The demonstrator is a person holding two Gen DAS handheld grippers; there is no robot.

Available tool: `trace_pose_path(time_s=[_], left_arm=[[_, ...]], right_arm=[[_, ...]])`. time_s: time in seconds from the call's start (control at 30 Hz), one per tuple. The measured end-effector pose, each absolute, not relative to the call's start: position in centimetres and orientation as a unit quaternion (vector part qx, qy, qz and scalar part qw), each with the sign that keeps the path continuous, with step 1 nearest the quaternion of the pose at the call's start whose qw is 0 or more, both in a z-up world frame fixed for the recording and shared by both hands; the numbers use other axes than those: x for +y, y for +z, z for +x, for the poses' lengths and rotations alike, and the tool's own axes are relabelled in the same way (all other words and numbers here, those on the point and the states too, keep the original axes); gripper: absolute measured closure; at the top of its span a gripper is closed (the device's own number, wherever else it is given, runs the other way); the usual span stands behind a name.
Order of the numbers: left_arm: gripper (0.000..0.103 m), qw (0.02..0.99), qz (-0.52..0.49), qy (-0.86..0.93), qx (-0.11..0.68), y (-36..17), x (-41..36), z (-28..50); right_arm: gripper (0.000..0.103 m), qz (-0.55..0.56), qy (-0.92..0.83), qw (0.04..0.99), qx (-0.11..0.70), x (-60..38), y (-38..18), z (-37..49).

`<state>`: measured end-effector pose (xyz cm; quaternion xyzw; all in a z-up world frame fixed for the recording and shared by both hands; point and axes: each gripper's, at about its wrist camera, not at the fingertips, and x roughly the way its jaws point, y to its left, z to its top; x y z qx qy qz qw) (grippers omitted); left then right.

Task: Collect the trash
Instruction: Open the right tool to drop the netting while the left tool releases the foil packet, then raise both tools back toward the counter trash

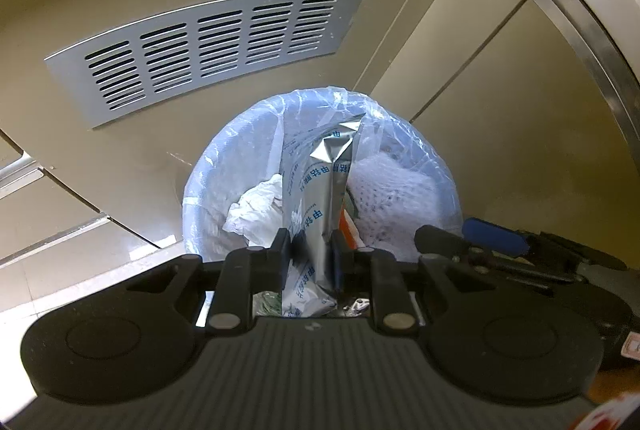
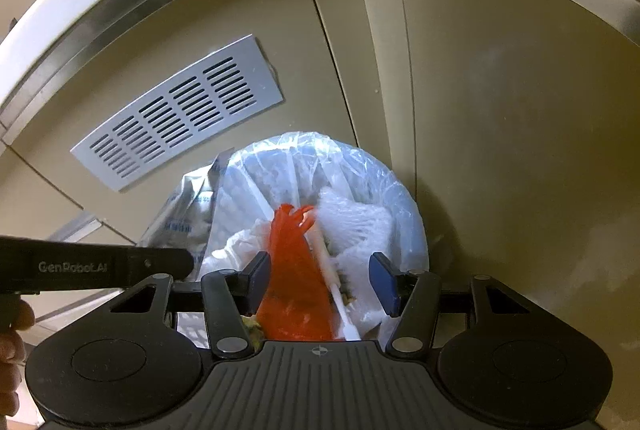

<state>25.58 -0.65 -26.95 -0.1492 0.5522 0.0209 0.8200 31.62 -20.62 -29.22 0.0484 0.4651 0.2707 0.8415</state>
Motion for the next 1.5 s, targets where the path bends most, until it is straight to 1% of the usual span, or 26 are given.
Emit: trace_pose_path(time_s=[0.23,0.33,0.4,0.43,0.47,0.93,1.17,1.5], left_arm=[[0.083,0.821,-0.141,0.016,0.554,-27.5,-1.1,25.8],[0.081,0.826,-0.133,0.017,0.547,-27.5,-1.3,25.9],[0.072,0.830,-0.130,0.015,0.542,-27.4,-1.4,26.0],[0.060,0.832,-0.126,0.017,0.540,-27.3,-1.5,26.0],[0.053,0.835,-0.121,0.021,0.537,-27.2,-1.5,26.0],[0.053,0.826,-0.108,0.030,0.552,-25.6,-1.4,24.1],[0.053,0.829,-0.118,0.042,0.545,-22.7,-0.8,22.1],[0.053,0.846,-0.120,0.067,0.515,-17.0,-0.2,18.8]], right_arm=[[0.047,0.051,0.265,0.841,0.470,-21.1,-29.0,31.1],[0.047,0.056,0.258,0.842,0.471,-21.5,-28.9,31.1],[0.047,0.056,0.253,0.843,0.471,-21.7,-28.8,31.0],[0.047,0.056,0.251,0.843,0.472,-21.8,-28.7,30.9],[0.047,0.056,0.251,0.843,0.473,-21.9,-28.6,30.8],[0.047,0.052,0.265,0.829,0.490,-21.9,-27.7,29.0],[0.047,0.052,0.283,0.827,0.483,-21.9,-25.0,28.0],[0.047,0.056,0.326,0.827,0.453,-23.1,-19.5,26.1]])
